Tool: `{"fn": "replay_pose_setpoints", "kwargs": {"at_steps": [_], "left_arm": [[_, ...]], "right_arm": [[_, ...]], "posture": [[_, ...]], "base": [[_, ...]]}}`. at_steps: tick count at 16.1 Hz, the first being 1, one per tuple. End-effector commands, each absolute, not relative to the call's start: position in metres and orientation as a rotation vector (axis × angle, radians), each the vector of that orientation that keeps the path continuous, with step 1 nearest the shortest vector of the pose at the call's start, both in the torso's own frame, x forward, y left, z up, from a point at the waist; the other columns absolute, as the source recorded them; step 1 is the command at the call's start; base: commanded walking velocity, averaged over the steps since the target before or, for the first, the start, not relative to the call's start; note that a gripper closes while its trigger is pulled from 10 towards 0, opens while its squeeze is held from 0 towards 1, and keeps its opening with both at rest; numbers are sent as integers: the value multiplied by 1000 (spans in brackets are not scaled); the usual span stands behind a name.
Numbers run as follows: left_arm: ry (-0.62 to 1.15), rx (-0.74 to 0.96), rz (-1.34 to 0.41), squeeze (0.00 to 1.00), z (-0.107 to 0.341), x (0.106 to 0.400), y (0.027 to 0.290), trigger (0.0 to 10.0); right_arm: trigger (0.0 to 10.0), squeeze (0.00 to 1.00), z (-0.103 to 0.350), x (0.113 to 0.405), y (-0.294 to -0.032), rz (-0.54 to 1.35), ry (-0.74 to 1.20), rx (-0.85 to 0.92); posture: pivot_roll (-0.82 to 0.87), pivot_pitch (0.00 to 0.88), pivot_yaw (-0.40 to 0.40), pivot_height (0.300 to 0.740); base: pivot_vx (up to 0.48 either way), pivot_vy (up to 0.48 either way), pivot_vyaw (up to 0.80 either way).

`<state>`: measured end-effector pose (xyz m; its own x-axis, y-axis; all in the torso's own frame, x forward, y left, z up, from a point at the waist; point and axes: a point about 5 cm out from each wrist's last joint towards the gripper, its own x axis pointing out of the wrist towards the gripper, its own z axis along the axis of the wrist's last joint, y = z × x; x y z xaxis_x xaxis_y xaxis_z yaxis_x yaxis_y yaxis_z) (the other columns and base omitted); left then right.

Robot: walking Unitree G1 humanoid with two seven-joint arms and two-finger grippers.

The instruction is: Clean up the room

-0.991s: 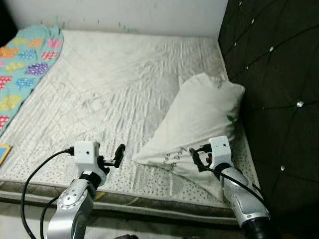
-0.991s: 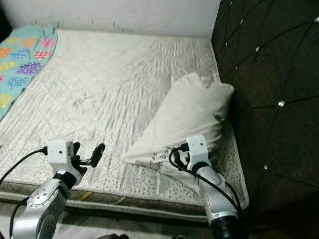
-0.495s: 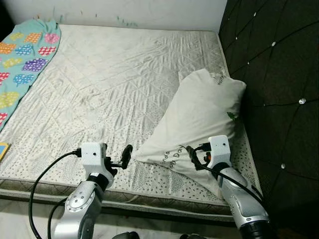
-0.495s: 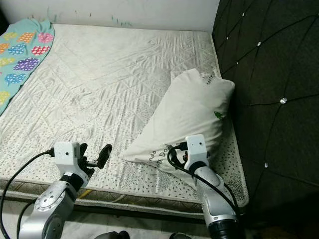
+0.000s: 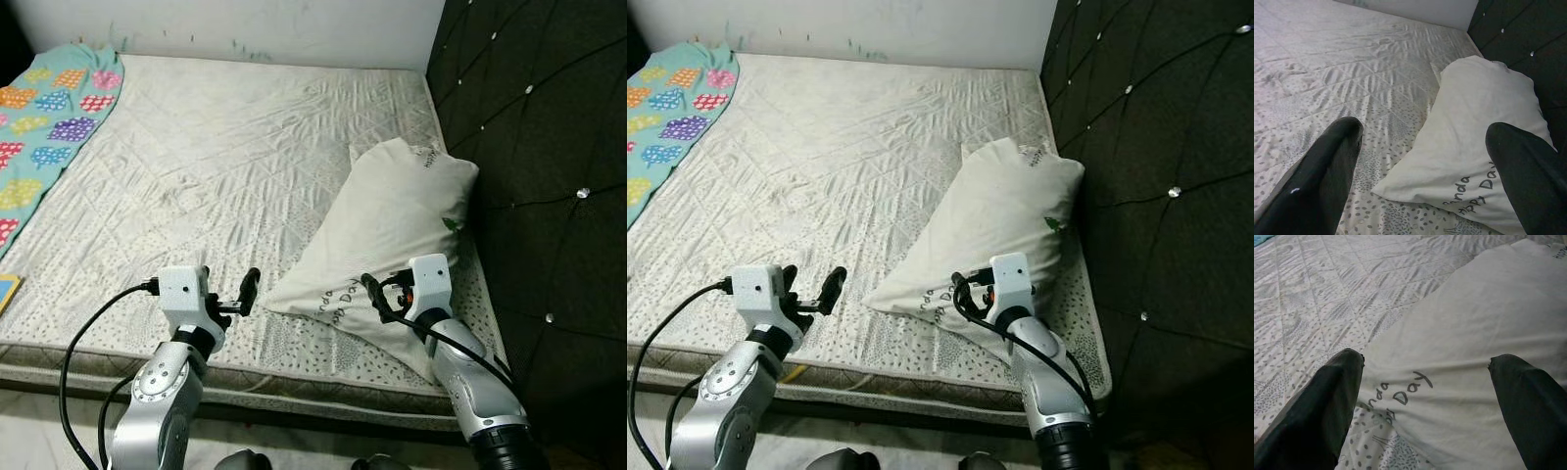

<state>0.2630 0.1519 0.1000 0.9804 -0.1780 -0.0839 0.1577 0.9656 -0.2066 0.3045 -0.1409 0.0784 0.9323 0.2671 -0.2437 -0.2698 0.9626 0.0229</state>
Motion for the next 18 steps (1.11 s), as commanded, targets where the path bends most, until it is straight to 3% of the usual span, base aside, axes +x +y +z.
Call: {"fn": "replay_pose_setpoints", "kwargs": {"at_steps": [1, 11, 18], "left_arm": [[102, -190, -152, 0, 100, 264, 156, 10000], [79, -180, -128, 0, 103, 269, 159, 10000], [51, -214, -161, 0, 106, 267, 153, 10000]], "right_arm": [[10000, 0, 85, 305, -142, 285, 221, -14], [10000, 0, 87, 308, -135, 340, 198, -24], [10000, 0, 87, 308, -136, 345, 193, -18]], "posture": [[-40, 122, -5, 691], [-37, 124, -7, 608], [-41, 118, -2, 608]], "base": [[0, 0, 0], [0, 0, 0], [0, 0, 0]]}}
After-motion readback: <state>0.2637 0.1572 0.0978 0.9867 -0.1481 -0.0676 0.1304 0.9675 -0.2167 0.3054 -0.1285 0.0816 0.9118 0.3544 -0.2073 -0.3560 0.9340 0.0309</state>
